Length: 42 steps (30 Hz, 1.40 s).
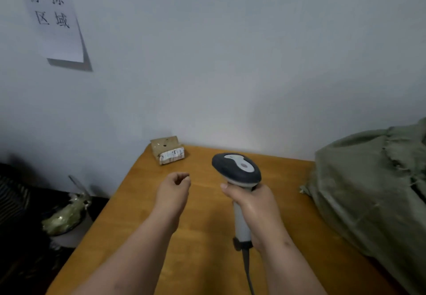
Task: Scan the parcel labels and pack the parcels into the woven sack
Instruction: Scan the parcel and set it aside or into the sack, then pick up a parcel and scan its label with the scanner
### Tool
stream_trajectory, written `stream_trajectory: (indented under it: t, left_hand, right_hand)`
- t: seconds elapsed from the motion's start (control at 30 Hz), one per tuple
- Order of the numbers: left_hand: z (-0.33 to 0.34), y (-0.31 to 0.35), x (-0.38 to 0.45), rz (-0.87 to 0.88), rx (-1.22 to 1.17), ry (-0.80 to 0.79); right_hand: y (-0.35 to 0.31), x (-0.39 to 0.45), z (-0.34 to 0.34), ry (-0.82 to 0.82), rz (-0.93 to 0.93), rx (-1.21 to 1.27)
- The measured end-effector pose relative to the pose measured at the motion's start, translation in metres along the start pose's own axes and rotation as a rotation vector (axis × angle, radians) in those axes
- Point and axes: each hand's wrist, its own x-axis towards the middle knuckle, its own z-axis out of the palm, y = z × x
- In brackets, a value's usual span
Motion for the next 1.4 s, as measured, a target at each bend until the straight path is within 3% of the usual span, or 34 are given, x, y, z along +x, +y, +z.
stream_trajectory:
  t: [0.37,0.77,1.03,1.23,1.4]
  left_hand:
    - [-0.020,-0.021,0.109,-0.106,0.097,0.119]
    - [0.003,-0.050,0.243,-0.124,0.402,0.028]
    - [0.002,-0.092,0.338,-0.084,0.847,0.027]
    - [0.002,-0.118,0.381,0.019,0.989,-0.091]
    - [0.004,-0.135,0.390,0.229,1.071,-0.036]
  right_hand:
    - [0.018,0.140,0.072,-0.078,0.131,0.073]
    - [0.066,0.258,0.131,-0.111,0.342,0.090]
    - [0.096,0.306,0.164,-0.105,0.411,0.052]
    - [0.117,0.330,0.179,-0.056,0.409,0.075]
    - [0.134,0.331,0.185,-0.001,0.451,0.095]
